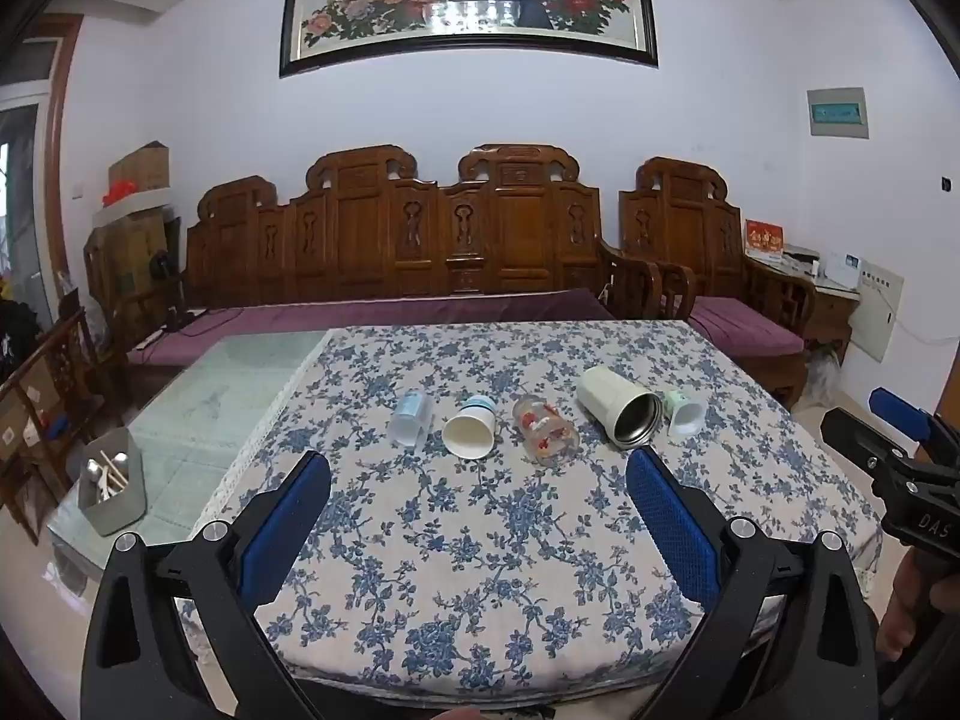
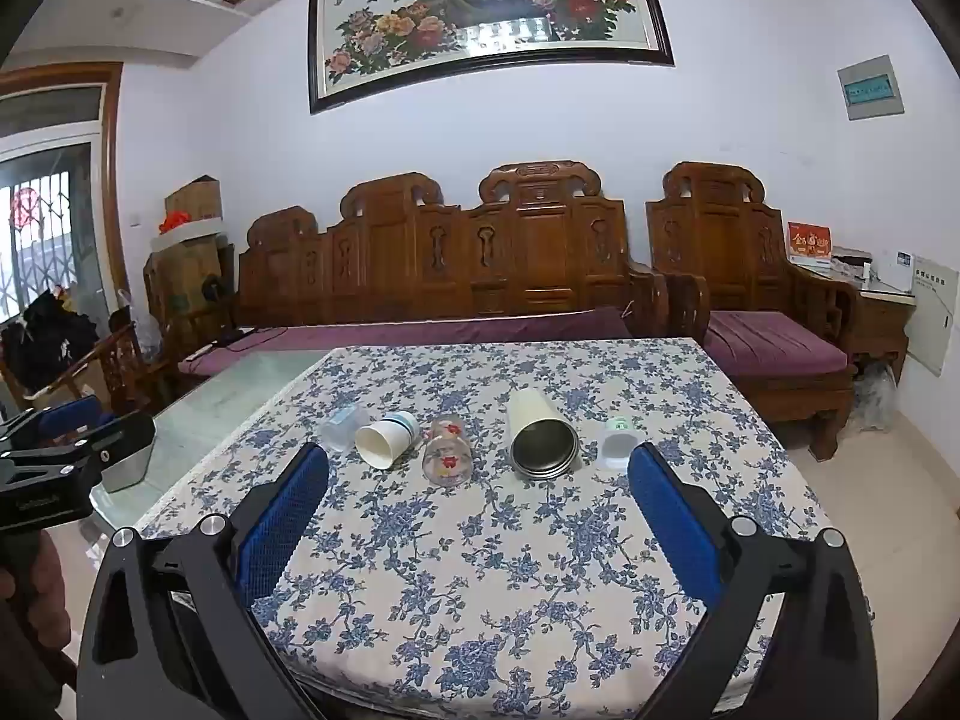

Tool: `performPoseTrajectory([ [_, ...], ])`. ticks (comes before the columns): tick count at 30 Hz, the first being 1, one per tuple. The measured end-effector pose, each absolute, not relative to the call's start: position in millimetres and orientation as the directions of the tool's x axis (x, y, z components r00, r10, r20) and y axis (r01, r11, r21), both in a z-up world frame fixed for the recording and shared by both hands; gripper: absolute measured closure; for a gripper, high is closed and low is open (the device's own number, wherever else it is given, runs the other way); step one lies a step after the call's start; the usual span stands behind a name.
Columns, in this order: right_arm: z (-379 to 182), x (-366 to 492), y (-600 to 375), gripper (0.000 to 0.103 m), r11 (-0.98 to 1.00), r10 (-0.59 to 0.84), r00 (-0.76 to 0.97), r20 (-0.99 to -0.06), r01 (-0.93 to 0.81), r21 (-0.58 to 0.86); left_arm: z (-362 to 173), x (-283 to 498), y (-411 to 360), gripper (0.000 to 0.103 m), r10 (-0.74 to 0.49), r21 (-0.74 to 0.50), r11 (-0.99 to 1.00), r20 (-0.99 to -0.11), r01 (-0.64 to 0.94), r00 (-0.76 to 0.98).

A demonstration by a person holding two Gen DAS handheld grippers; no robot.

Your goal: Flip cup upside down

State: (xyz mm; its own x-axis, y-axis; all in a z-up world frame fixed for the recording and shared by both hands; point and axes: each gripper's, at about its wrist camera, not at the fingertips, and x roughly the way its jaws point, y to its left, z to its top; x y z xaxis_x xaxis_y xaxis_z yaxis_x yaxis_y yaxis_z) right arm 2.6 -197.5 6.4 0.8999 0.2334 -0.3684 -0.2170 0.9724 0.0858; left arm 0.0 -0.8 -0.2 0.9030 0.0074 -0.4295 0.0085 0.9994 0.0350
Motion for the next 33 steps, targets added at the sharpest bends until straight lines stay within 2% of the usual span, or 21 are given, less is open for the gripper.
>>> performPoseTrajectory([
  [33,6,3,-197,0.002,0.974,0.228,0.9,-0.371,-0.214,0.078,4,-3,-1,0.008,-0.008,0.015,1.0,-0.419,0.016,0.908],
])
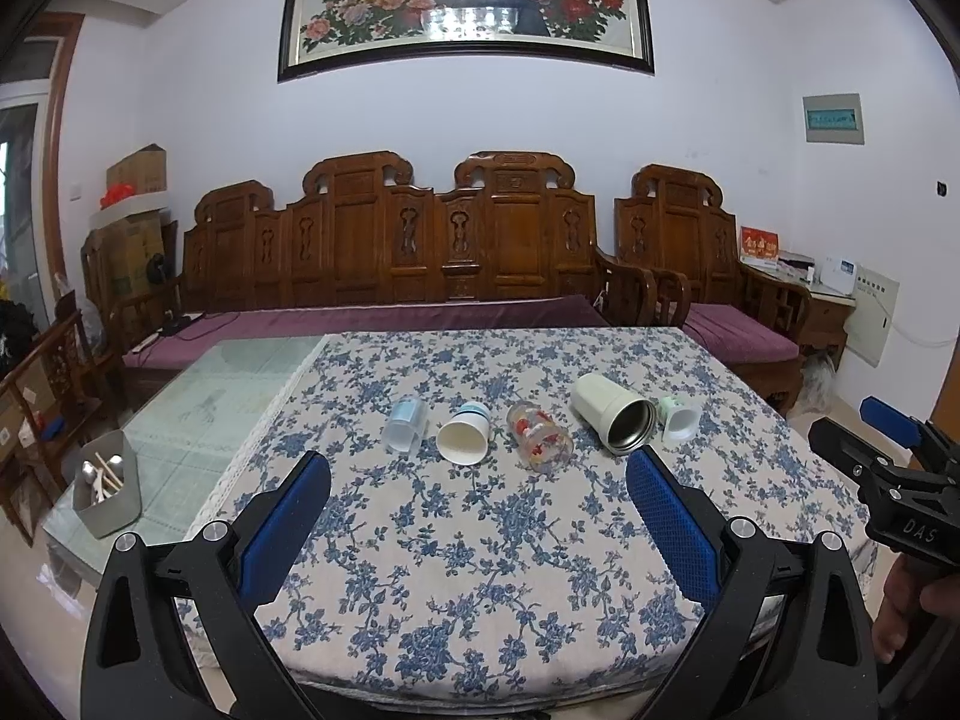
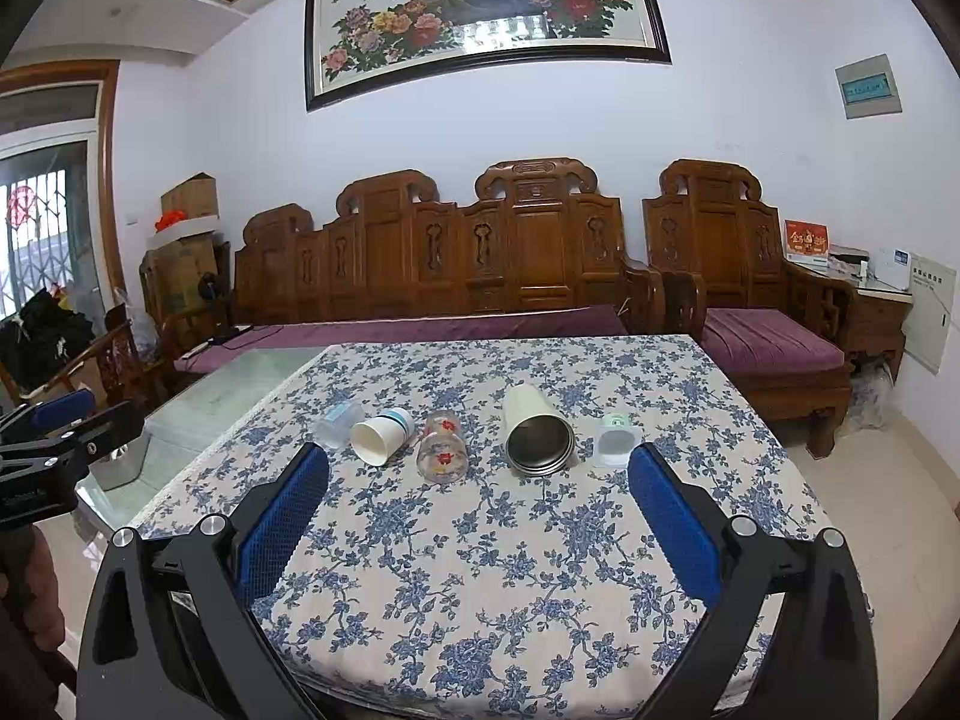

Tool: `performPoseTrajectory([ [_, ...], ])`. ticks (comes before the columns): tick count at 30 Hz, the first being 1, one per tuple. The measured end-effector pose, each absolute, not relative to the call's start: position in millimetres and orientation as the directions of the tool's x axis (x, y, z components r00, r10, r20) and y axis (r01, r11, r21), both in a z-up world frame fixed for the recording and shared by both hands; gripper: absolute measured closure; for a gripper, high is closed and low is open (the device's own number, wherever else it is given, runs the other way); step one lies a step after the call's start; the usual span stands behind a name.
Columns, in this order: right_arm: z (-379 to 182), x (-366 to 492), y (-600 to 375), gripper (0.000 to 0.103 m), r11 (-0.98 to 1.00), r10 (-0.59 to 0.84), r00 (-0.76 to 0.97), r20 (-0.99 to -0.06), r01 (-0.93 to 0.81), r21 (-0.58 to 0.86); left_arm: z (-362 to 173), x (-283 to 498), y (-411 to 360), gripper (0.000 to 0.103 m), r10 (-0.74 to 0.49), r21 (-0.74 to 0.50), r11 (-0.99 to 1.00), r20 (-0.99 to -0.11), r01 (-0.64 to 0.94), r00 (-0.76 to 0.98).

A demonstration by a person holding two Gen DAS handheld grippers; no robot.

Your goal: Flip cup upside down

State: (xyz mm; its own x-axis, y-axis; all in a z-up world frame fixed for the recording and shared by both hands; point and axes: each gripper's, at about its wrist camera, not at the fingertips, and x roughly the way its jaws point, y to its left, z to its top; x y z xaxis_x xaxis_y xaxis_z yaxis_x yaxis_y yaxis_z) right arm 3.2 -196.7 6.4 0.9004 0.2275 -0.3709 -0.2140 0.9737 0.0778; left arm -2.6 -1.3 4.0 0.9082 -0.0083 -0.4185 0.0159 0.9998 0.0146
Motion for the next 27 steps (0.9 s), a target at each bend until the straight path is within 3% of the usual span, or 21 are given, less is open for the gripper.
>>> performPoseTrajectory([
  [27,2.0,2.5,-193.3,0.002,0.973,0.23,0.9,-0.372,-0.216,0.078,5.8,-2.9,0.0,0.008,-0.01,0.012,1.0,-0.413,0.016,0.911],
])
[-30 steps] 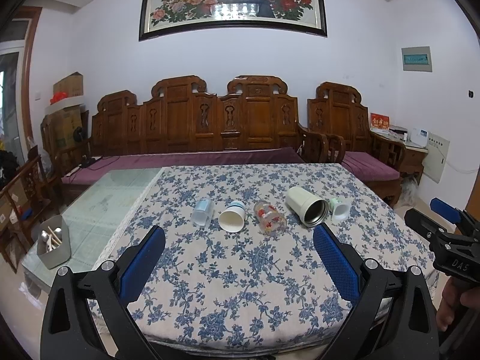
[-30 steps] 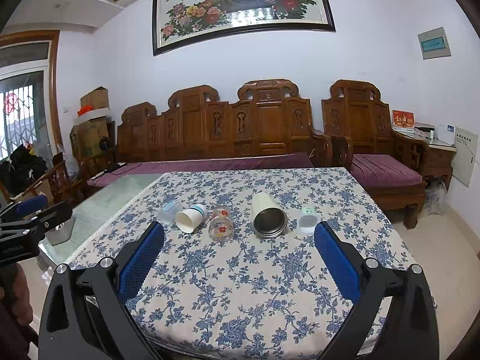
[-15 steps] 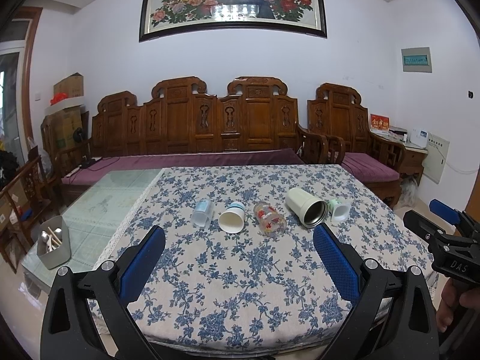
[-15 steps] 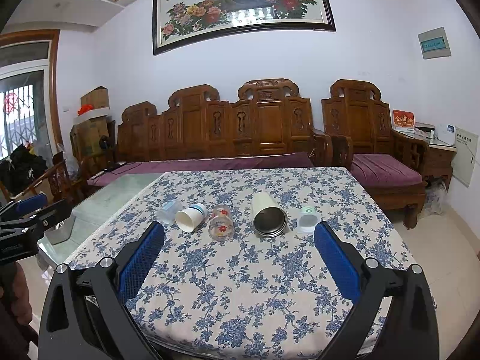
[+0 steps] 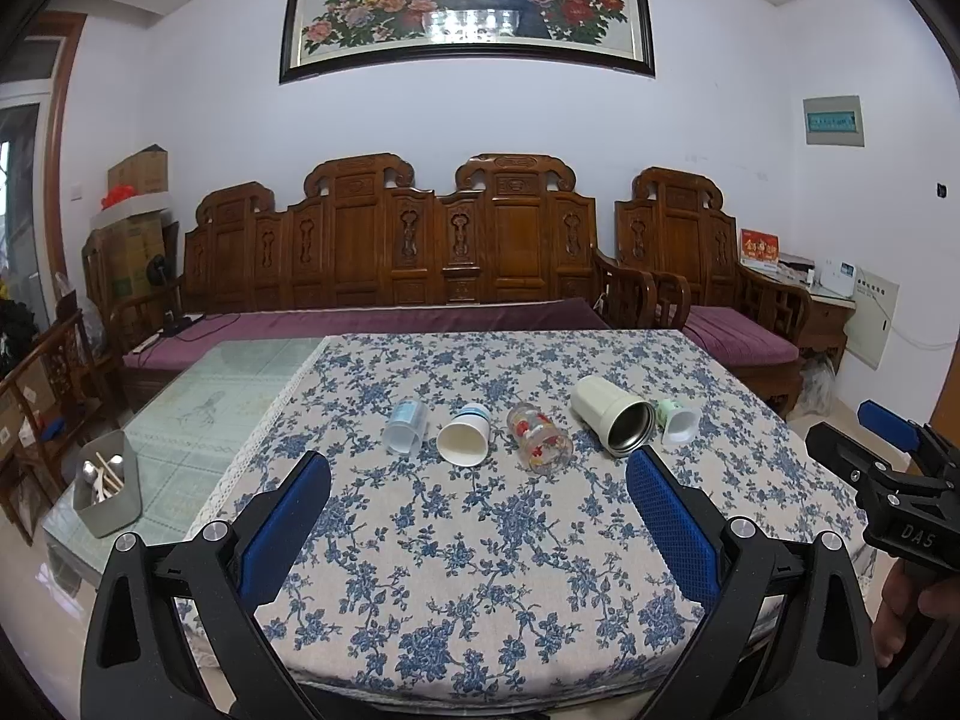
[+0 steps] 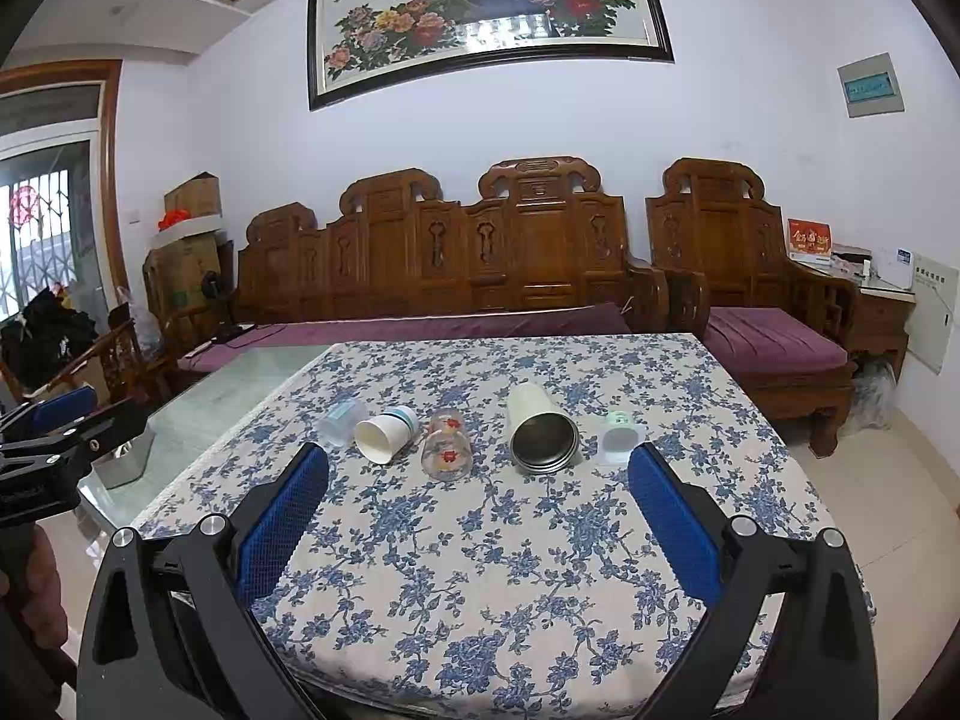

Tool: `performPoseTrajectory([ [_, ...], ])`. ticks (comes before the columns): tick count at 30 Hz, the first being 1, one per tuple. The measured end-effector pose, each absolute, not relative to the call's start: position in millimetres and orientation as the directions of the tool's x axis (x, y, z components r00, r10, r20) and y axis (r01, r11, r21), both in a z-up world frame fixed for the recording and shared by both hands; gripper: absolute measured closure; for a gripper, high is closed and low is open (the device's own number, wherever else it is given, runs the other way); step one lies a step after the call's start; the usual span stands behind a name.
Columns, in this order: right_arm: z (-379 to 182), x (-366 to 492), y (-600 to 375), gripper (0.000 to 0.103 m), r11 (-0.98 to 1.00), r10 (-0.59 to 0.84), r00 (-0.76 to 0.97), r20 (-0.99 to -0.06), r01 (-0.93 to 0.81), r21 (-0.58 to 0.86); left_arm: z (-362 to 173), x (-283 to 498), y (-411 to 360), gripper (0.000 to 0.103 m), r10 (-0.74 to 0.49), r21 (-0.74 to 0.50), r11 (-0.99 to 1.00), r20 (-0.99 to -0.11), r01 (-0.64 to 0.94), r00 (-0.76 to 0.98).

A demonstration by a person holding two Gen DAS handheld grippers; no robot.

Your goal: Flip cup upside down

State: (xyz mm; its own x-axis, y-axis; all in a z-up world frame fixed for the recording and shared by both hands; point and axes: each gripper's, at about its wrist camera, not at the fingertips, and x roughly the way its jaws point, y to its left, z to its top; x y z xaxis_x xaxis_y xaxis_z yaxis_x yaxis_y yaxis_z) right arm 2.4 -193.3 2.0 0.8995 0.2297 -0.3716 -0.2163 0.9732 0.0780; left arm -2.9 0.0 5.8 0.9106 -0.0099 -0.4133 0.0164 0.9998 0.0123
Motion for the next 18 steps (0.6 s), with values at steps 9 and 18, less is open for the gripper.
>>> performPoseTrajectory([
  [9,2.6,2.6,-193.9,0.002,0.973,0.23,0.899,-0.372,-0.217,0.079,5.6,-3.1,-0.4,0.008,-0.01,0.013,1.0,-0.412,0.017,0.911],
  [18,1.6,1.5,-191.2,0.002,0.973,0.231,0.899,-0.371,-0.217,0.078,7.9,-3.9,0.4,0.008,-0.01,0.014,1.0,-0.414,0.017,0.91],
])
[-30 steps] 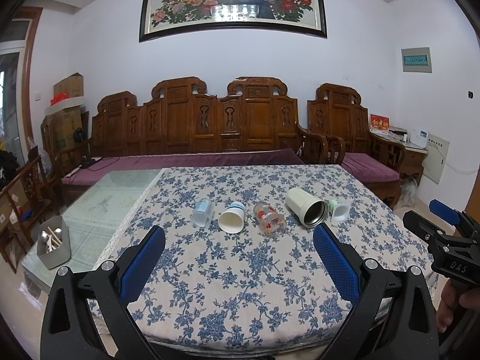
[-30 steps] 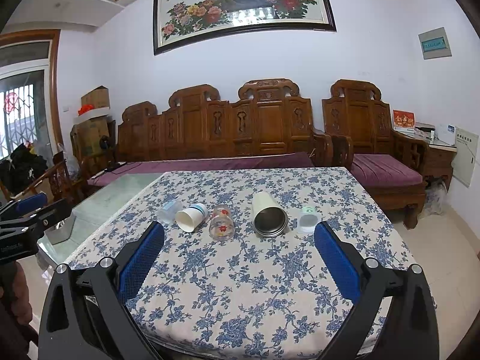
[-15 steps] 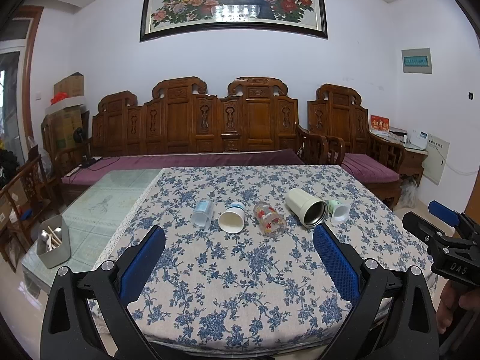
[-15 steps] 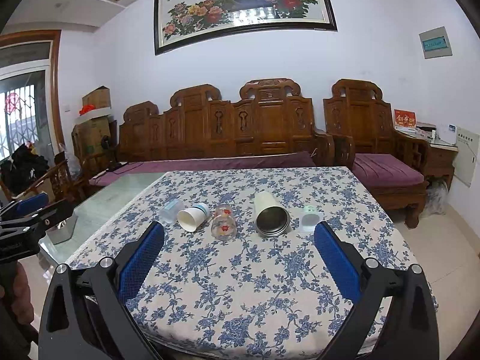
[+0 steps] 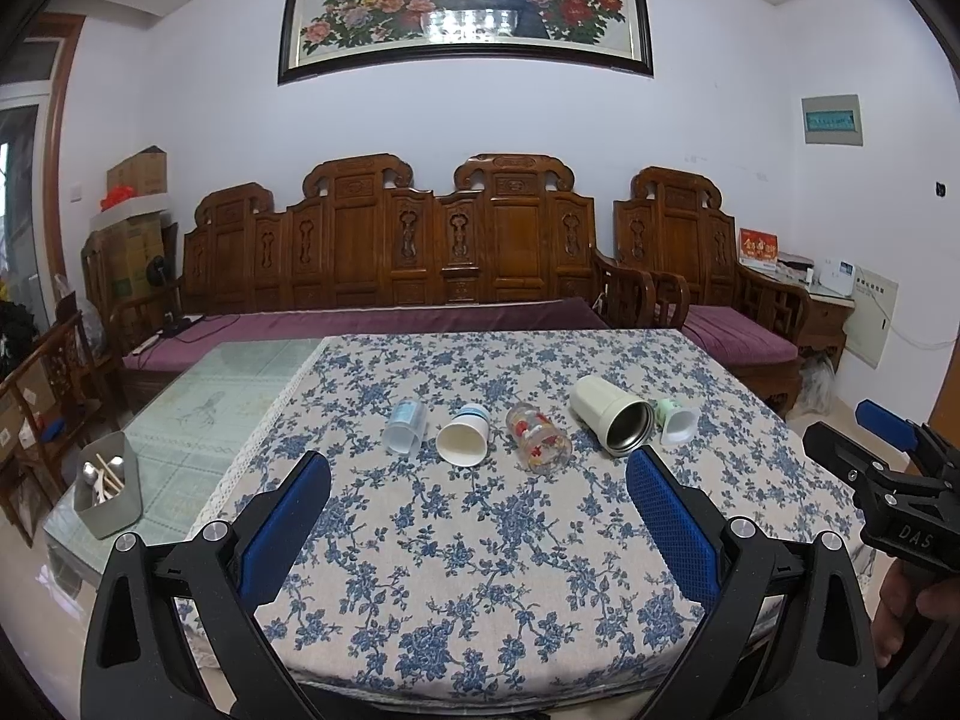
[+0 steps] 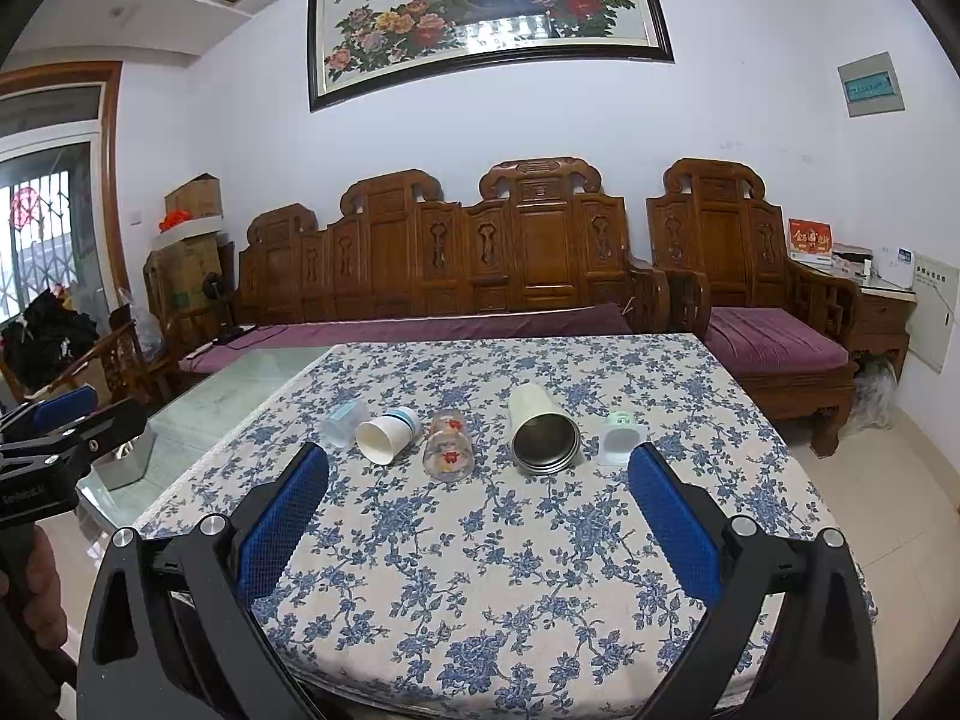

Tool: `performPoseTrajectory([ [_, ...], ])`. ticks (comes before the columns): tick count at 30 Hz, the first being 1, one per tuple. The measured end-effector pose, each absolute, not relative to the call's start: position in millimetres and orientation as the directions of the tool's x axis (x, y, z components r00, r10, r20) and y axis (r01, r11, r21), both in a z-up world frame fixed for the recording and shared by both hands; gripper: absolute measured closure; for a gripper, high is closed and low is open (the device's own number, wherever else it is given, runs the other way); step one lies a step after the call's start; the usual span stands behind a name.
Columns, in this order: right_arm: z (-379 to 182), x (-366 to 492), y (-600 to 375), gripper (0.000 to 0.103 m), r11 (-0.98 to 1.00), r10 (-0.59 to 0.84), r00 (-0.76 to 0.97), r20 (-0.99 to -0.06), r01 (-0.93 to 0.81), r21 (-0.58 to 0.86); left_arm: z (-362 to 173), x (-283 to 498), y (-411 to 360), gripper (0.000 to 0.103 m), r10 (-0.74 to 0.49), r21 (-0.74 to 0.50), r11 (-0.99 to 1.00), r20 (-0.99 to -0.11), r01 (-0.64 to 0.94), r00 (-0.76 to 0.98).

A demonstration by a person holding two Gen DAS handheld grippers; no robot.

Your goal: Flip cup upside down

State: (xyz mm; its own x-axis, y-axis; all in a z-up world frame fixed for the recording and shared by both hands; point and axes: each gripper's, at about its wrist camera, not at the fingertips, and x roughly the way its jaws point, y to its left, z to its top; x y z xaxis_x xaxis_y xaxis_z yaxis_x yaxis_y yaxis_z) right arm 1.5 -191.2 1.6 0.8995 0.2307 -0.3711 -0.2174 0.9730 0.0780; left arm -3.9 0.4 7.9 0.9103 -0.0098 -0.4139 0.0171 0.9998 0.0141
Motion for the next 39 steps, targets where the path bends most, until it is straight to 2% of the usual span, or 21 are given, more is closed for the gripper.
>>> performPoseTrajectory([
  [14,-8,10,-197,0.002,0.974,0.227,0.889,-0.398,-0.208,0.089,-2,4,-1,0.008,-0.01,0.02,1.0,-0.441,0.021,0.898],
  [25,-38,67,-214,0.003,0.979,0.206,0.853,-0.479,-0.183,0.096,-38,56,-7,0.008,-0.036,0.053,0.996,-0.541,0.077,0.84],
  [39,-73,199,-247,0.017,0.991,0.135,0.768,-0.626,-0.119,0.067,-92,132,-18,0.008,-0.117,0.031,0.983,-0.656,0.182,0.746],
])
